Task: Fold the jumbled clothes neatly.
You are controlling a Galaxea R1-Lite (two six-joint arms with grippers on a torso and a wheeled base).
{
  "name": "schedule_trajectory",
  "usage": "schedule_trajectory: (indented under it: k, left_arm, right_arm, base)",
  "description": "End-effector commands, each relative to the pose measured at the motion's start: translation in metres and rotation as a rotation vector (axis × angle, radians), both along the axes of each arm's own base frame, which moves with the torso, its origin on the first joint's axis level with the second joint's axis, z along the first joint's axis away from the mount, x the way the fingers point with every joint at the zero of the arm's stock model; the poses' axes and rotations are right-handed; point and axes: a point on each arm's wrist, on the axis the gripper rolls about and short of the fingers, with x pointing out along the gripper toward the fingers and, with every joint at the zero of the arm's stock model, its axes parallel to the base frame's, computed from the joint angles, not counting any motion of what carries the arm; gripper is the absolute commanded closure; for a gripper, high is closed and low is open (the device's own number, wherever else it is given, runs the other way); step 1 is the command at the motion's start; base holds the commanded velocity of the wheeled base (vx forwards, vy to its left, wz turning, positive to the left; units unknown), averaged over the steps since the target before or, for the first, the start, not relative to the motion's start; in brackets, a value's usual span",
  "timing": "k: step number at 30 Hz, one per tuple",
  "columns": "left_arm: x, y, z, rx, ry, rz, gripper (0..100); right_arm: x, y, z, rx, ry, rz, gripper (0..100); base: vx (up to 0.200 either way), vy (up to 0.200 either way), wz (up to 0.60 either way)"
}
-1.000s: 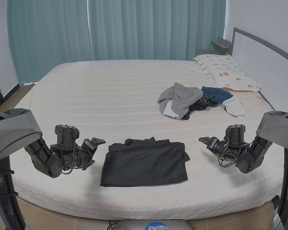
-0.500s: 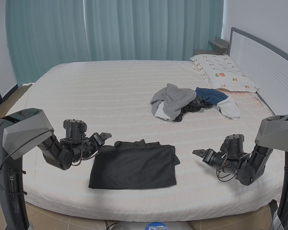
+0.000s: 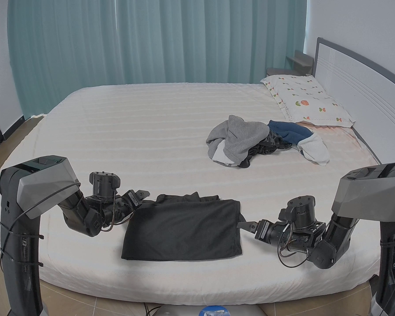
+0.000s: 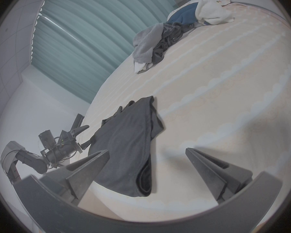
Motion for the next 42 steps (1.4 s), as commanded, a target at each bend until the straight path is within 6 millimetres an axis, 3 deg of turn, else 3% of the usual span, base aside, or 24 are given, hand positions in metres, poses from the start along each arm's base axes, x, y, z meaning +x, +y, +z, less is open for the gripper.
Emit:
schedule_trajectory:
  k: [1, 5, 6, 11, 16, 23, 24, 42]
  left_arm:
    - [0.005, -0.002, -0.009, 0.003, 0.006, -0.005, 0]
    - [0.011, -0.005, -0.017, 0.005, 0.007, -0.007, 0]
    - [0.013, -0.005, -0.017, 0.005, 0.002, -0.007, 100]
    - [0.017, -0.003, -0.019, 0.008, -0.004, 0.015, 100]
    - [0.016, 0.000, -0.023, 0.055, -0.003, 0.107, 100]
    - [0.015, 0.000, -0.023, 0.035, 0.005, 0.135, 100]
    - [0.015, 0.000, -0.023, 0.035, 0.005, 0.138, 100]
    - [0.014, 0.001, -0.024, 0.053, 0.008, 0.172, 100]
  right_arm:
    - [0.003, 0.007, -0.006, 0.006, 0.007, 0.029, 0]
    - [0.004, 0.009, -0.008, 0.006, 0.012, 0.037, 0]
    - [0.005, 0.010, -0.008, 0.007, 0.012, 0.040, 0]
    - [0.004, 0.017, -0.014, 0.005, 0.020, 0.063, 0]
    - [-0.001, 0.032, -0.031, -0.045, 0.008, 0.132, 0]
    - [-0.003, 0.037, -0.030, -0.060, -0.015, 0.160, 0]
    - [-0.003, 0.037, -0.030, -0.061, -0.014, 0.160, 100]
    - [-0.007, 0.027, -0.026, -0.132, 0.002, 0.176, 100]
  base:
    - [0.000, 0.000, 0.00]
    - [0.000, 0.000, 0.00]
    - [0.000, 0.000, 0.00]
    - [0.000, 0.000, 0.00]
    - [0.000, 0.000, 0.00]
    - [0.000, 0.000, 0.00]
    - [0.000, 0.000, 0.00]
    - [0.000, 0.000, 0.00]
